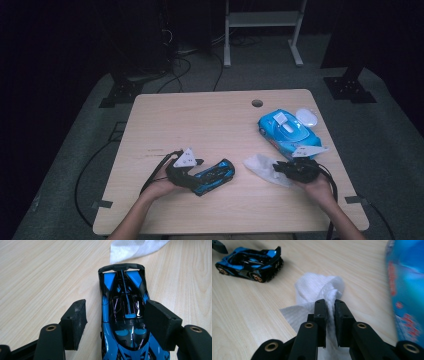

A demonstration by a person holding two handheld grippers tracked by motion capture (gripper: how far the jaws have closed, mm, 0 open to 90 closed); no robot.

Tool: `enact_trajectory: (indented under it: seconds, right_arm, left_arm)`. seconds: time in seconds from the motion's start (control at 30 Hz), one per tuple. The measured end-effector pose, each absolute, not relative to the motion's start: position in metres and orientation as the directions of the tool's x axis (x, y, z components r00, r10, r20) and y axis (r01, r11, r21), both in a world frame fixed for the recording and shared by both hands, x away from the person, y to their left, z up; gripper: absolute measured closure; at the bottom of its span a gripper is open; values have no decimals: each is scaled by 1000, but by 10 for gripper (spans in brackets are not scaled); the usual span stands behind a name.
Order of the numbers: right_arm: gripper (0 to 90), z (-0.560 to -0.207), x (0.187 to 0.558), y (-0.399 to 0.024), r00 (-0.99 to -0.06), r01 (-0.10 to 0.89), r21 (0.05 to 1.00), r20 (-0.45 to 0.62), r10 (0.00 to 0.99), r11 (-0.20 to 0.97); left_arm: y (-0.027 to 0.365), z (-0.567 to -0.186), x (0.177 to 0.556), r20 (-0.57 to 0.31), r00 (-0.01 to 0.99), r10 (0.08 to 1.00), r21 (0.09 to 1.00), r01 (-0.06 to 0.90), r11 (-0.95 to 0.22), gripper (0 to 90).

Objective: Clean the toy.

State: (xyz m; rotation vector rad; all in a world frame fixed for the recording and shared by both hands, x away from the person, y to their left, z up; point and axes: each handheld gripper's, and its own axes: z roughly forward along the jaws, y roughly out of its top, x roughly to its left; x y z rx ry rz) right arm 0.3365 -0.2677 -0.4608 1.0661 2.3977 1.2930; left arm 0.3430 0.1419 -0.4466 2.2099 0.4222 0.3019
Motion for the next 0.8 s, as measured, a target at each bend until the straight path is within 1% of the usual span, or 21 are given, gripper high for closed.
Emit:
enact_trajectory:
  seconds: [0.03,0.07,0.13,0.2,0.4,0.8]
  right_arm:
    - [661,-460,335,-272,-715,503,795,163,680,338]
    - [612,-459,333,-274,-712,502,797,160,684,337]
    - [611,-457,329,-280,-713,489,807,150,685,332]
    - [553,-456,325,-286,-721,481,814,157,675,325]
    - [514,-453,317,-294,-718,468,830,157,678,304]
    - [467,-456,313,-301,-715,469,835,169,678,286]
  left_arm:
    - [142,-446,343,72,914,399,786,195,-587,342]
    - [142,-446,344,71,913,401,786,197,-586,337]
    - [142,-446,344,66,911,406,788,202,-582,321]
    - [144,-446,344,64,911,407,787,205,-582,313]
    - [151,-446,346,59,904,424,788,219,-576,297]
    - [159,-447,345,53,896,441,789,233,-569,275]
